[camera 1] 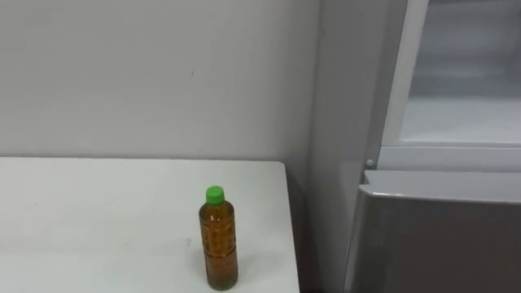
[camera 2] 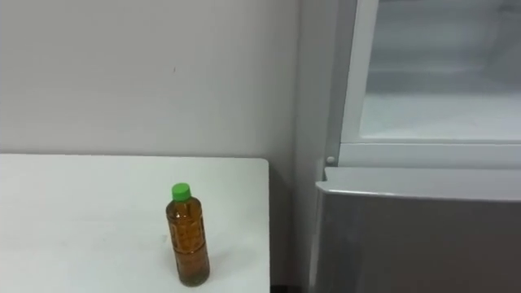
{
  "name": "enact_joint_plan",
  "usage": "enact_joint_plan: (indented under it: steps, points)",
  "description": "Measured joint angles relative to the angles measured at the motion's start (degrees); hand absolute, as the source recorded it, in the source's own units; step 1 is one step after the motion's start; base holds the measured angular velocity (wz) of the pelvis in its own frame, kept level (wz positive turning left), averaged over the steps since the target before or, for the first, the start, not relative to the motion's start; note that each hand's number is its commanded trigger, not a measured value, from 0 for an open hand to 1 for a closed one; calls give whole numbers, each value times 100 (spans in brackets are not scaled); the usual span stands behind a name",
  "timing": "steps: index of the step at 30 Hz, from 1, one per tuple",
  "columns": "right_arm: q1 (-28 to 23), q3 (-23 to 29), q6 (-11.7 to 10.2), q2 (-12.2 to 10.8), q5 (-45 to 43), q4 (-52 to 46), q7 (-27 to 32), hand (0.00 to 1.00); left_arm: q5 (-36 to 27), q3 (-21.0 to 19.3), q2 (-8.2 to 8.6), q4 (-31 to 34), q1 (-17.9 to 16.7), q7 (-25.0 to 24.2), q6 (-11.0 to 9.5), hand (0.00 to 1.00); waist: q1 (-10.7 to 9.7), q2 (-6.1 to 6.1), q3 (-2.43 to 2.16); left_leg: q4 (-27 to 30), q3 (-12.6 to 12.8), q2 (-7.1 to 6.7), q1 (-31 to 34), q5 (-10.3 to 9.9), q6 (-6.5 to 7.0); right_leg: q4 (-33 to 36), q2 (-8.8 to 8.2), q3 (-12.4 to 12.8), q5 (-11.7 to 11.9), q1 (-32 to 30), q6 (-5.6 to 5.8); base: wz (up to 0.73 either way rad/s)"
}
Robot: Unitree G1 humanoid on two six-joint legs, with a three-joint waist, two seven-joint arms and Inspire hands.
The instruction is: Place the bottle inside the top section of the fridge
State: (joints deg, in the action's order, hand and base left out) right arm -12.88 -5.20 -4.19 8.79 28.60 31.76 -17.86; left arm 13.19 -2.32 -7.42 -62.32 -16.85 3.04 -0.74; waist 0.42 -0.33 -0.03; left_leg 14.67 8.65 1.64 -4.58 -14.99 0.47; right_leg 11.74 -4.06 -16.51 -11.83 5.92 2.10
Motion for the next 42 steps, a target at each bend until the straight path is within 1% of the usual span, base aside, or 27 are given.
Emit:
enact_joint_plan:
  steps: [1, 4, 6, 8, 10, 12, 14, 17, 19, 21, 25, 28, 31, 34, 36, 38, 42]
  points:
    - [-37, -43, 9, 2, -18, -322, 0, 0, -1, 27, -12, 55, -3, -17, 14, 0, 2, 13, 20, 1, 1, 3, 6, 0, 0, 2, 3, 3, 0, -6, 0, 0]
    - [-75, -71, 58, 1, -148, -986, -8, 0, 6, 24, -28, 59, -11, -106, 82, 0, 42, 26, 22, -25, -2, 4, 6, 0, -1, 3, 3, -10, 0, 10, 0, 0]
    - [-59, -97, 54, 1, -150, -1149, -41, 0, 5, 25, -42, 59, -2, -151, 93, 0, 50, 8, 19, -28, -15, 3, 4, -1, -1, 4, 3, -33, 0, 25, 0, 5]
    - [-67, -167, 74, 3, -175, -1327, -54, 0, -3, 27, -45, 106, -26, -179, 118, 0, 115, -14, 22, -27, -26, 5, 21, -5, -3, 9, 2, -53, 0, 17, -1, 2]
    - [-64, -247, 167, 11, -185, -1584, -54, 0, -2, 57, -46, 187, -23, -215, 174, 0, 129, -23, 18, -17, -31, 6, 62, -6, -3, 39, 2, -55, 1, 0, -2, 0]
    - [-64, -316, 190, 15, -184, -1891, -74, 0, -4, 146, -60, 221, -41, -223, 199, 0, 154, -22, 19, 15, -34, 13, 98, -5, -3, 93, 0, -50, 1, -47, -2, 0]
    - [-58, -405, 198, 52, -169, -2224, -32, 0, -9, 262, -101, 233, -35, -218, 196, 0, 175, -46, 7, 24, -47, 15, 102, -5, -3, 99, 1, -61, 2, -38, -4, 2]
    - [-54, -410, 216, 163, -163, -2488, -28, 0, -7, 363, -128, 232, -44, -217, 193, 0, 168, -56, 12, 75, -62, 17, 127, -5, -3, 109, 0, -74, 5, -34, -7, 1]
    - [-16, -437, 210, 187, -95, -2670, -27, 0, -3, 436, -154, 251, -25, -224, 192, 0, 172, -64, 13, 85, -73, 22, 140, -6, -3, 117, 4, -77, 8, -41, -12, 2]
    - [111, -483, 210, 199, -65, -2740, -21, 0, 2, 444, -158, 253, -18, -235, 190, 0, 181, -61, 14, 75, -74, 27, 140, -6, -4, 134, 7, -74, 13, -47, -21, 0]
    - [269, -479, 210, 273, 253, -2946, 28, 0, 6, 439, -203, 283, -8, -283, 193, 0, 336, -59, 15, 82, -81, 43, 159, -6, -5, 194, 8, -72, 21, -111, -33, -2]
    - [372, -479, 210, 317, 314, -3045, 74, 0, 7, 421, -235, 292, 37, -284, 193, 0, 448, -49, 14, 82, -87, 51, 153, -5, -6, 193, 11, -70, 28, -125, -45, 0]
    - [502, -482, 207, 394, 314, -3047, 89, 0, 3, 417, -256, 292, 6, -286, 192, 0, 492, -60, 12, 87, -97, 54, 163, -2, -9, 193, 12, -88, 29, -115, -47, 0]
    - [622, -481, 203, 475, 316, -3047, 165, 0, 4, 396, -257, 291, 0, -374, 192, 0, 504, -99, -7, 96, -95, 55, 200, -2, -10, 194, 15, -84, 32, -128, -51, 0]
    - [621, -481, 193, 498, 315, -3047, 200, 0, 4, 358, -258, 290, -19, -384, 192, 0, 555, -116, -13, 97, -98, 57, 198, -2, -10, 194, 18, -86, 32, -125, -51, 0]
    - [622, -482, 175, 499, 313, -3047, 223, 0, 6, 358, -275, 292, -15, -399, 192, 0, 612, -148, -7, 109, -100, 59, 204, -2, -10, 190, 20, -89, 32, -122, -51, 0]
    - [625, -486, 174, 495, 314, -3047, 220, 0, 5, 357, -308, 296, 4, -424, 159, 0, 655, -182, -3, 100, -97, 60, 215, -3, -11, 183, 18, -125, 33, -113, -49, 3]
